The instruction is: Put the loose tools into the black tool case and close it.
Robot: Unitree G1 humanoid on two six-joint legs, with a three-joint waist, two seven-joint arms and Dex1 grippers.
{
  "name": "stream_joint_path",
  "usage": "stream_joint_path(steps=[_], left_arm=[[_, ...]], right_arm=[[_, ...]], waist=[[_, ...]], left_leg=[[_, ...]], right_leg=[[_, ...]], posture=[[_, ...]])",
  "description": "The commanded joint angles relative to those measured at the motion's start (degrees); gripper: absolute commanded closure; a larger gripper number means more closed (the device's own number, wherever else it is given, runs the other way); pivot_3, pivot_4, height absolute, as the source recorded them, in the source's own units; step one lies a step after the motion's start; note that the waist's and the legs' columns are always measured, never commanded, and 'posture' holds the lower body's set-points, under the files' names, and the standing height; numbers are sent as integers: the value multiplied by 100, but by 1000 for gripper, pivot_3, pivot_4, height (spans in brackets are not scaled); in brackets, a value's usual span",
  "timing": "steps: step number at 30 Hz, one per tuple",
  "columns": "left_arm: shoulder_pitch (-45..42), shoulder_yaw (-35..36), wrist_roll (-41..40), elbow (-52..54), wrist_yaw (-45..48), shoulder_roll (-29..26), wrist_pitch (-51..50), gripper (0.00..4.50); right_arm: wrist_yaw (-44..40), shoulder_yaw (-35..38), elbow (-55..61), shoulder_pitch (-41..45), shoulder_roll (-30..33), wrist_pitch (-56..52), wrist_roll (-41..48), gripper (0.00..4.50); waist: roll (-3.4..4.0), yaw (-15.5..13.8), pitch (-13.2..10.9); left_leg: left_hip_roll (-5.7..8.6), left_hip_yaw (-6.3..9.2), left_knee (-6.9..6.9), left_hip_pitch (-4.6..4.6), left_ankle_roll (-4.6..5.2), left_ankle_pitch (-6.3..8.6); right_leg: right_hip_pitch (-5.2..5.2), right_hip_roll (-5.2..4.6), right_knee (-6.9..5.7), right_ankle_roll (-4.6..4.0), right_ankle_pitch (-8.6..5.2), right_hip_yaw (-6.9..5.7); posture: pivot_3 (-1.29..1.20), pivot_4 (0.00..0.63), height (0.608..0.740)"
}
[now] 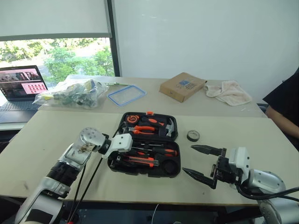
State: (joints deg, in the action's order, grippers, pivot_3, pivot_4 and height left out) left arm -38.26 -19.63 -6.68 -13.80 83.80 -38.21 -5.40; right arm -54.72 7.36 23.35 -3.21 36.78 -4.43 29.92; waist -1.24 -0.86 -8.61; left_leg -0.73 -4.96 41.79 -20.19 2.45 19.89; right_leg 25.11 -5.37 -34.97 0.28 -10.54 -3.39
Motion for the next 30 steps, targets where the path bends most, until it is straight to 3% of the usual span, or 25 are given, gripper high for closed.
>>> stream_joint_path(steps=[1,12,14,19,26,29,30], left_arm=[[27,-89,27,280,117,-56,-372,2871],[264,-121,67,874,-139,-157,-1217,2871],[297,52,-159,1018,-204,-77,-1334,1865],[275,468,-741,1243,-12,-3,-1386,119],[186,966,-979,946,-94,-36,-839,119],[269,1109,-1069,880,11,-148,-671,777],[318,1144,-1055,860,0,-167,-566,1249]], right_arm=[[33,35,149,71,-21,48,13,0],[41,-116,23,253,-120,76,-63,0],[29,-122,23,248,-120,79,-55,0],[-7,-136,6,225,-138,107,-62,0],[-21,-183,-34,239,-190,151,-88,0],[-36,-192,-25,198,-207,158,-91,0],[-38,-194,-15,176,-216,160,-94,0]], waist=[[0,2,0],[0,17,0],[0,11,0],[0,7,0],[0,16,0],[0,17,0],[0,17,0]], left_leg=[[0,0,0,0,0,0],[-2,0,-1,2,5,3],[-1,-1,-1,2,5,3],[-2,0,-1,-4,10,5],[0,-1,-1,-3,9,6],[0,-2,0,0,8,5],[0,-3,0,1,7,4]], right_leg=[[0,0,0,0,0,0],[1,3,1,4,-2,9],[1,3,0,4,-3,10],[3,2,-5,9,-3,9],[3,3,1,10,-2,11],[4,3,1,10,-2,17],[4,4,1,10,-2,17]], posture=[[0,150,740],[0,150,740],[0,150,740],[0,150,740],[0,150,740],[0,150,740],[0,150,740]])
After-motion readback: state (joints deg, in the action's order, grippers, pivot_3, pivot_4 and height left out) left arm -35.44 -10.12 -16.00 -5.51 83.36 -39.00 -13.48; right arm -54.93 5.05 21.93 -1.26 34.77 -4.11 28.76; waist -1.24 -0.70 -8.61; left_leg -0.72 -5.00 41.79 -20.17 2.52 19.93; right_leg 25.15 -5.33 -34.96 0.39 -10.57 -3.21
